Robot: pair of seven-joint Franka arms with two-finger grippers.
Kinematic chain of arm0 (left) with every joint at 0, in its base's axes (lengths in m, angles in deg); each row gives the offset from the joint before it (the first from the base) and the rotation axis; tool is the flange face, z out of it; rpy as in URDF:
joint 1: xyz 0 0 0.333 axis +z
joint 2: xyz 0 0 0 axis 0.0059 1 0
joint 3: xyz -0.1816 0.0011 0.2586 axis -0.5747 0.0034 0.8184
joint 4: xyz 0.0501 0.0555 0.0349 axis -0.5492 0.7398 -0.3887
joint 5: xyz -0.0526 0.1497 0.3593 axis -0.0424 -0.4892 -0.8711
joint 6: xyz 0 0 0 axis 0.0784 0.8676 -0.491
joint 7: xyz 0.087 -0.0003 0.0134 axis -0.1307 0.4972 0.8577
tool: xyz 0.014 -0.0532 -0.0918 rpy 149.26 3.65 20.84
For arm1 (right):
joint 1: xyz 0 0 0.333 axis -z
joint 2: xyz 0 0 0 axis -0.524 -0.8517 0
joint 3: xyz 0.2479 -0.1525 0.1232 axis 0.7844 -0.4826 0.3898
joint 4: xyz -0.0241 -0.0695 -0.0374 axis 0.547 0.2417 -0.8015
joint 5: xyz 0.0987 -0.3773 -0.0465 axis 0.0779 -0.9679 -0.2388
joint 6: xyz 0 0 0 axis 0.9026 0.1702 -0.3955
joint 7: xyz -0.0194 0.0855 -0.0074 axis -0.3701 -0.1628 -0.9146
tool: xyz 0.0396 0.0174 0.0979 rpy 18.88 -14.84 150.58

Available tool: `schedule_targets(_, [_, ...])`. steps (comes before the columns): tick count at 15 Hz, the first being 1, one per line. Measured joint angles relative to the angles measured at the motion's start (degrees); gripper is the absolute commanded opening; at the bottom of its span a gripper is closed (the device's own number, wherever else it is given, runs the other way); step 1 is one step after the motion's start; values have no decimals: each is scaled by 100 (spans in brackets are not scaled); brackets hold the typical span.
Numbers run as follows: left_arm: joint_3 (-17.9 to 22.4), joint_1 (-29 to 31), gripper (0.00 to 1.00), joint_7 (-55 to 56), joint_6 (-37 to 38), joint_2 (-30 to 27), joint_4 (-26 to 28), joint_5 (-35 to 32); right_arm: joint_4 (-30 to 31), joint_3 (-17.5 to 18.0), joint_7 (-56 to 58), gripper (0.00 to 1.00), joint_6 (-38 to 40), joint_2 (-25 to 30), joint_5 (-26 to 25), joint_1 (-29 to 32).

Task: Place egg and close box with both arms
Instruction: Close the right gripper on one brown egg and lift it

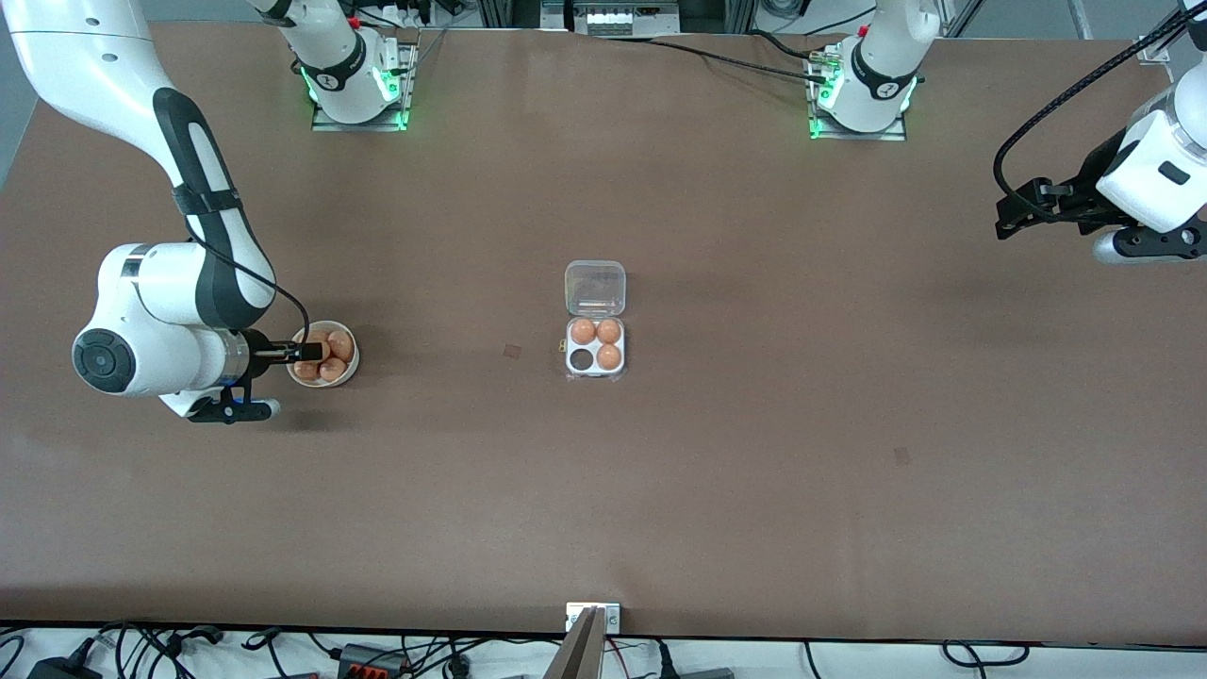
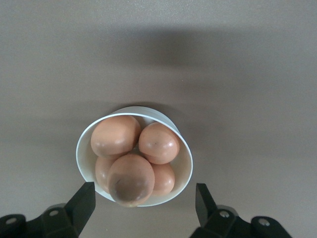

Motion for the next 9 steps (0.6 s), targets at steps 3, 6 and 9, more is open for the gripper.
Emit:
schedule_targets(3, [3, 0, 100, 0, 0, 0, 0, 0, -9, 0, 0, 90, -4, -89, 3, -1])
schedule_targets(6, [4, 0, 100, 0, 0, 0, 0, 0, -21, 0, 0, 86, -6, -165, 140, -7])
schedule_targets(9, [5, 0, 100, 0, 0, 0, 0, 0, -22, 0, 0, 73, -6, -215, 310, -9])
